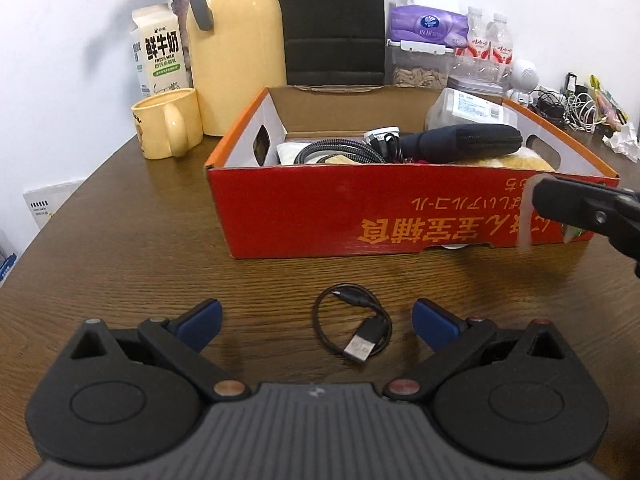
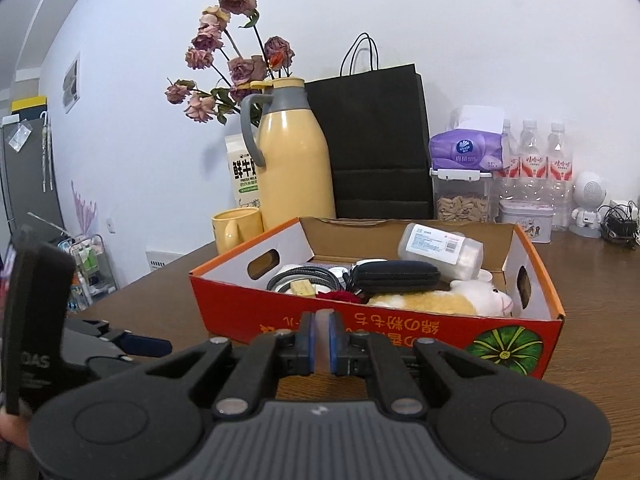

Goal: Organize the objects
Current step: 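Grasp the black USB cable with the right gripper, then the left gripper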

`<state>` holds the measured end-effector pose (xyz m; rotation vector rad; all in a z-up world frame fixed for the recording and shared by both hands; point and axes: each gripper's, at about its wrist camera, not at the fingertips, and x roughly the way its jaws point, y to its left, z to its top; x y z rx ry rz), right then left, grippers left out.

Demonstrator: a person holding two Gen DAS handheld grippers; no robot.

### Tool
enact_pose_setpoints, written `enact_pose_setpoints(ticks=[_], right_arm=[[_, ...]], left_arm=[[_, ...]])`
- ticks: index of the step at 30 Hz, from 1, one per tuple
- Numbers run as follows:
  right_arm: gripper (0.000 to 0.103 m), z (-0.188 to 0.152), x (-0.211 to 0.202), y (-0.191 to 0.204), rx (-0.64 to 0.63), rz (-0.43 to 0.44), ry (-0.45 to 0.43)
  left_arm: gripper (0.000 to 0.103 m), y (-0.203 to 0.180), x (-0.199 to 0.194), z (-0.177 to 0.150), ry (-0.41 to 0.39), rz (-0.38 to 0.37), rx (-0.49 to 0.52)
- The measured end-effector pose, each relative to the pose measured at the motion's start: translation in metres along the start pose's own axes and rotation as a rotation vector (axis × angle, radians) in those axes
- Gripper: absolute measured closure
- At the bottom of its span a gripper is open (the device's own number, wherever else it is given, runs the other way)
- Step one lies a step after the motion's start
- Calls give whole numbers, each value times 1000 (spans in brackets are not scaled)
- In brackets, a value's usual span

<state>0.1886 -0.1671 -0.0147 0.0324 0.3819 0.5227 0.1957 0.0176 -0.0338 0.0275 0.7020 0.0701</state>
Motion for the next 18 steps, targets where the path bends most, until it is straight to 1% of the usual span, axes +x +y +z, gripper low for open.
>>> enact_pose_setpoints(ticks=[5, 9, 12, 13, 14, 15, 16, 18], right_arm=[[97, 0, -3, -2, 0, 1, -5], [97, -1, -6, -2, -4, 2, -11], [97, -2, -7, -2, -7, 2, -11], [97, -2, -7, -2, -7, 1, -11], [97, -2, -7, -2, -8, 1, -10], [97, -2, -7, -1, -8, 1, -8], [97, -2, -7, -1, -10, 0, -7], [97, -3, -7, -1, -11, 0, -7]], left_arm=[[0, -5, 4, -1, 16, 28, 6], [1, -4, 4, -1, 27, 21, -13], [17, -3, 0, -2, 26, -11, -37], [28, -3, -3, -3, 17, -11, -37], [43, -4, -5, -4, 9, -15, -38], [51, -4, -8, -5, 0, -18, -40], [63, -4, -9, -5, -5, -20, -41], [64, -2, -11, -6, -9, -33, -54]])
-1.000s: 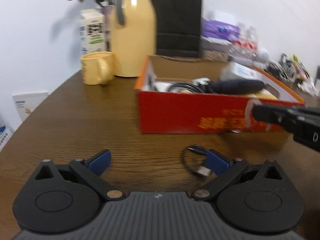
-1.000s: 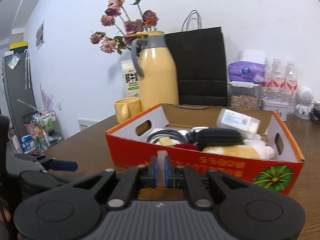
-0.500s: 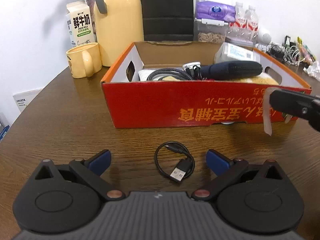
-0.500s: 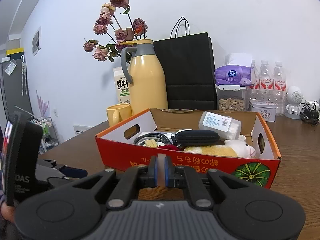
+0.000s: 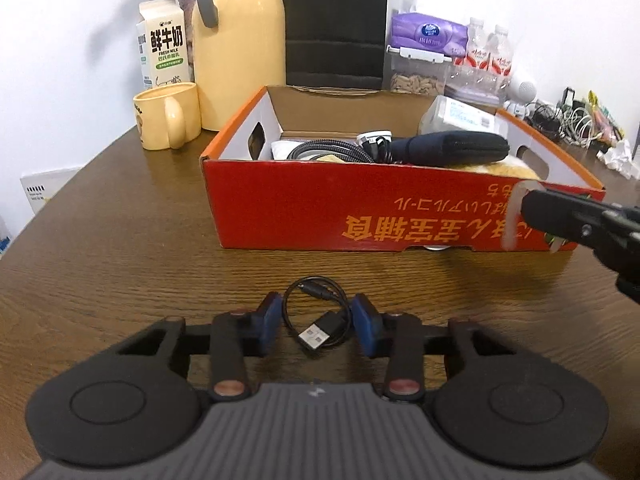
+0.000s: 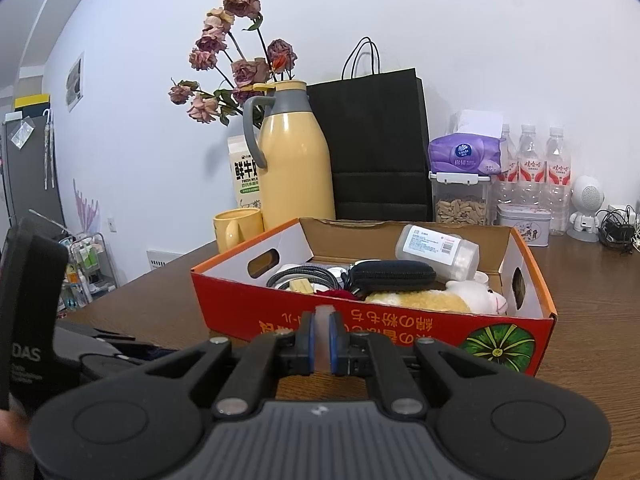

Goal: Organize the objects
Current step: 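Grasp the black USB cable with the right gripper, then the left gripper, then carry the black USB cable into the box and open the grippers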

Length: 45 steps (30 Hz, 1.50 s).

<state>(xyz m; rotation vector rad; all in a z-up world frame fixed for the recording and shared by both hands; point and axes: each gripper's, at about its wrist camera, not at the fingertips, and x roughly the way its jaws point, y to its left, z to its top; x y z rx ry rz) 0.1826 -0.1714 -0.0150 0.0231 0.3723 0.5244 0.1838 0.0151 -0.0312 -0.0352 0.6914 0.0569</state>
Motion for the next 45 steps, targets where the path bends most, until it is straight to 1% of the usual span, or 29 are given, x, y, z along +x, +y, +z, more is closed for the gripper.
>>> enact_pose_setpoints(ticks=[4, 10, 15, 19, 26, 31, 35, 40, 42, 44, 45], right_arm=[[97, -1, 0, 1, -6, 0, 5], [97, -1, 1, 1, -8, 0, 6], [97, -1, 0, 1, -8, 3, -5], [97, 4, 0, -1, -15, -3, -18], [97, 26, 0, -20, -18, -63, -60], [97, 46, 8, -37, -32, -119, -84], [97, 62, 23, -48, -47, -165, -100], [97, 66, 47, -66, -14, -205, -109], [97, 63, 58, -73, 3, -214, -82], [97, 57, 66, -78, 24, -202, -49], [97, 55, 69, -79, 26, -198, -38]], left_arm=[[67, 1, -3, -1, -12, -12, -4], [67, 3, -9, -1, -32, -17, -18], [67, 8, -21, 4, -70, -34, -36], [67, 7, -34, 16, -117, -50, -29], [66, 1, -42, 50, -205, -61, -21], [66, -6, -35, 73, -246, -68, -29], [66, -11, -19, 93, -264, -70, -33], [66, -13, 8, 108, -279, -66, -57], [66, -10, 19, 110, -287, -62, -90], [66, -10, 31, 110, -261, -54, -71], [66, -9, 35, 109, -251, -57, -78]])
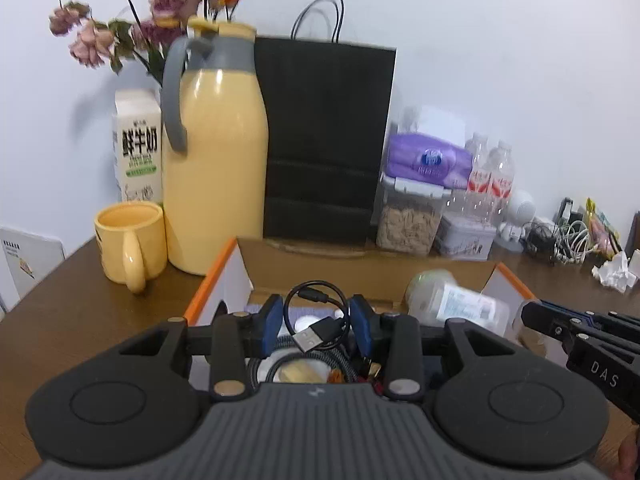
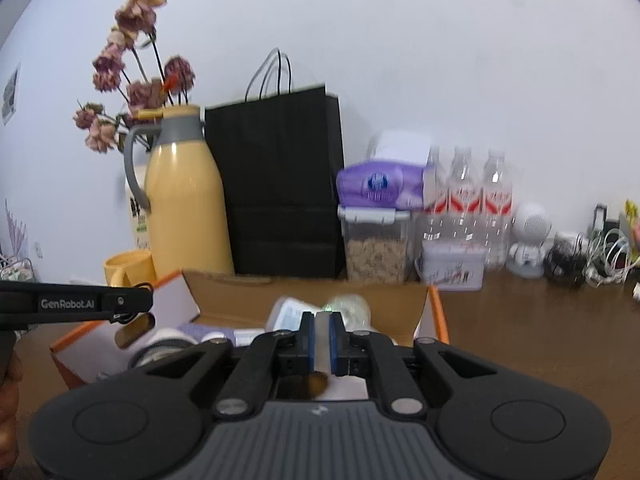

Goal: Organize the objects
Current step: 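Carry the black USB cable into the box and open the grippers, then withdraw both grippers from the box back over the table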

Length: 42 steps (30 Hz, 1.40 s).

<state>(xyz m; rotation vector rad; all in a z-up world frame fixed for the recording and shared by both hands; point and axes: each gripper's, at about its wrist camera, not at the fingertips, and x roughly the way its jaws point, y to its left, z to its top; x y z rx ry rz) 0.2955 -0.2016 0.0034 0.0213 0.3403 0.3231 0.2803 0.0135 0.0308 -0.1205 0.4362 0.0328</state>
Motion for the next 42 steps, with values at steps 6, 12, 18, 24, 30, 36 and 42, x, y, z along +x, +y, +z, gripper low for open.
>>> enact_pose_setpoints(ticks=[6, 12, 18, 24, 30, 36, 42], right_arm=[[95, -7, 2, 2, 3, 23, 24], [30, -9, -5, 2, 18, 17, 23], [0, -10, -13, 7, -3, 3, -6], [0, -10, -11, 6, 0, -20, 12], [0, -8, -18, 10, -14, -32, 0], [0, -9, -36, 21, -34, -27, 11], [0, -10, -69, 31, -16, -4, 26]], left_arm=[[53, 2, 5, -7, 2, 20, 12], [0, -2, -12, -11, -117, 81, 33], [0, 0, -13, -9, -104, 76, 17], [0, -2, -16, -10, -106, 61, 31], [0, -4, -27, -8, -109, 22, 35], [0, -4, -52, -10, -107, 6, 48], [0, 0, -94, -20, -111, -8, 78]])
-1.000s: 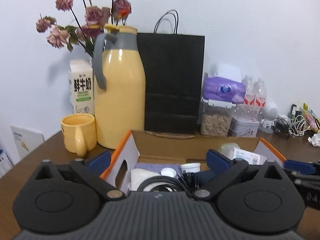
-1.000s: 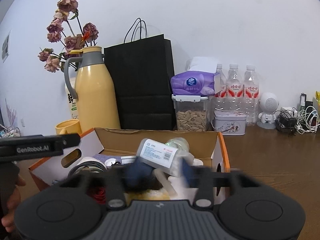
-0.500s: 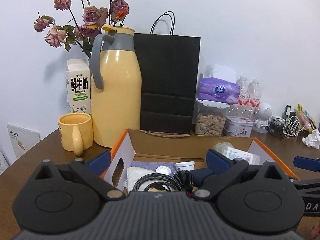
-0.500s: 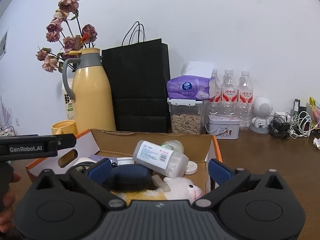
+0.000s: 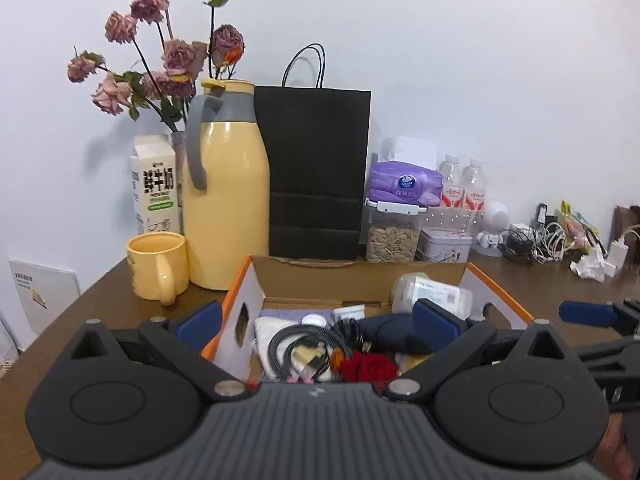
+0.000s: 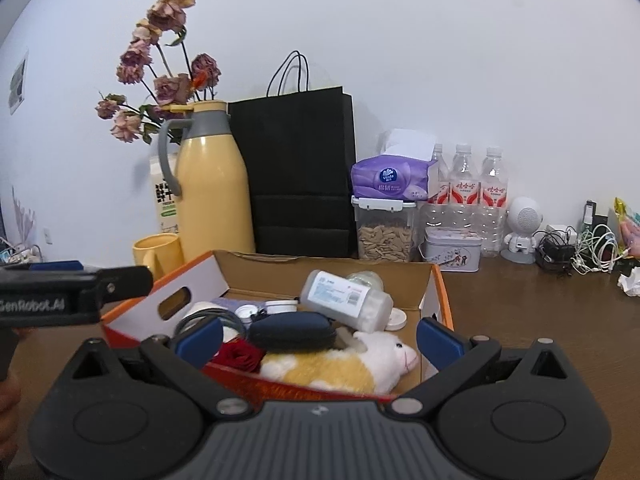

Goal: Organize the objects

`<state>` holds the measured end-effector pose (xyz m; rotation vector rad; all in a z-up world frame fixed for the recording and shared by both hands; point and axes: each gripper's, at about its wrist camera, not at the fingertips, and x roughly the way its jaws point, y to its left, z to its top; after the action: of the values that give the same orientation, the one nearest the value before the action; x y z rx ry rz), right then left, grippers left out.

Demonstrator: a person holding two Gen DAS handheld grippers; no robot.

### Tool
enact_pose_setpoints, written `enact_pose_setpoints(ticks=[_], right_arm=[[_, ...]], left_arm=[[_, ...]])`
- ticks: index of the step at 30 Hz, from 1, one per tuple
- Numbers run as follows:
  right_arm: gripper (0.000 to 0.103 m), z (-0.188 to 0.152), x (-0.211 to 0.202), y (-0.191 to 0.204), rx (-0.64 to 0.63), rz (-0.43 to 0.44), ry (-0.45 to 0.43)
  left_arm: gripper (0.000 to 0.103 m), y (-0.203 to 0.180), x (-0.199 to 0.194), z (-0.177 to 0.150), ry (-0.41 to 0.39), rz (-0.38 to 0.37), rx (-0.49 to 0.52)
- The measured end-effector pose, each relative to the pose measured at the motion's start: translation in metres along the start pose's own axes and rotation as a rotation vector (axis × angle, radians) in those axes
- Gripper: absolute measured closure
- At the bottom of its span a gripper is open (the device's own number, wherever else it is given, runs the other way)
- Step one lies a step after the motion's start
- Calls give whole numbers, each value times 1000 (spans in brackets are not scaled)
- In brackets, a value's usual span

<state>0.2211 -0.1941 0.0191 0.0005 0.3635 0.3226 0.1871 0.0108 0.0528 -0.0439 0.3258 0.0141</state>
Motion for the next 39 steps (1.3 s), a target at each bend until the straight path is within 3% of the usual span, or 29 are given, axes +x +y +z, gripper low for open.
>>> enact_pose_setpoints(ticks=[17, 39], right_arm=[[0, -29, -71, 34, 3, 8, 89], [0, -43, -88, 40, 13, 0, 122]], left_arm=[[0, 23, -77, -42, 117, 49, -21], [0, 21, -100, -59, 153, 36, -26]])
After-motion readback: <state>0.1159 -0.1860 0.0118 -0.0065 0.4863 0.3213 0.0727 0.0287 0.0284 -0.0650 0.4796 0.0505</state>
